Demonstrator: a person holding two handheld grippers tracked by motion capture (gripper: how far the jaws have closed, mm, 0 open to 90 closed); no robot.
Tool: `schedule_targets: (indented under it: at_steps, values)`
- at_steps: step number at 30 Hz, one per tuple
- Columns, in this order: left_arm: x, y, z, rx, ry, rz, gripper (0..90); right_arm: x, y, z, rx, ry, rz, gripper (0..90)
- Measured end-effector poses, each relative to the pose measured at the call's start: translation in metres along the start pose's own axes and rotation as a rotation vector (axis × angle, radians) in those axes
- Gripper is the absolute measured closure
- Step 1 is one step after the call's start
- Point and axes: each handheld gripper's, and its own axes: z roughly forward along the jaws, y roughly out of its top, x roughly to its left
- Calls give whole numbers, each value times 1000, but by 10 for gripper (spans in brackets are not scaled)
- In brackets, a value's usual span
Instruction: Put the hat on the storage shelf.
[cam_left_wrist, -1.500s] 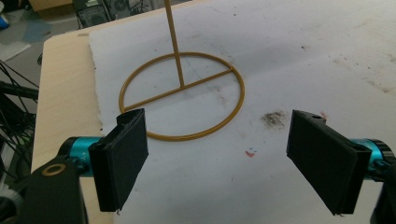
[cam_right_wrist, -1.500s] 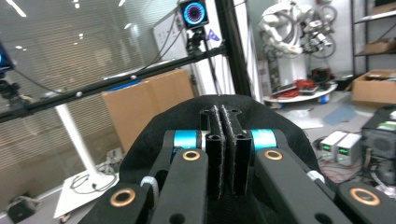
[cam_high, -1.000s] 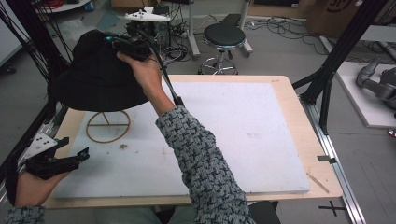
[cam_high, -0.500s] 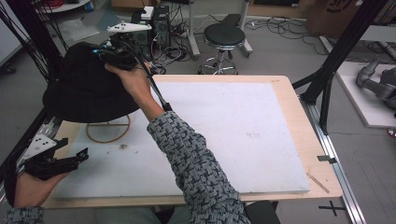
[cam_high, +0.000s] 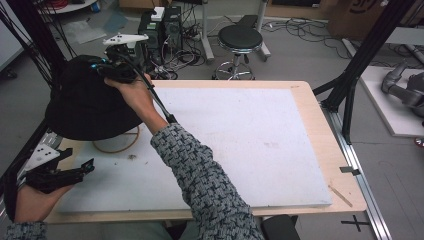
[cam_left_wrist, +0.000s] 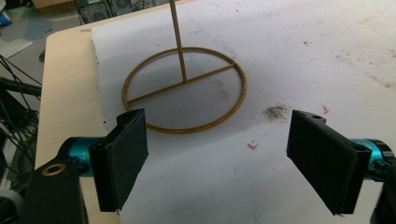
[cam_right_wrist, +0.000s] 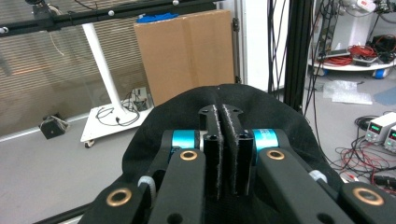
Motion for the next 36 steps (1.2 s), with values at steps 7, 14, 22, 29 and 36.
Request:
schedule_targets:
  at_steps: [7, 14, 22, 29, 36]
  values:
    - [-1, 0, 1, 4, -2, 3, 208, -4, -4, -1, 34, 19, 18, 836]
    - [-1, -1, 2, 6, -2, 2, 208, -5, -6, 2, 49, 33, 22, 802]
    - [-1, -1, 1, 5, -1, 1, 208, -5, -8, 1, 55, 36, 26, 750]
    - [-2, -1, 3, 9, -4, 3, 208, -7, -10, 1, 66, 45, 44, 658]
    - [-3, -1, 2, 7, -6, 2, 208, -9, -8, -7, 65, 24, 34, 586]
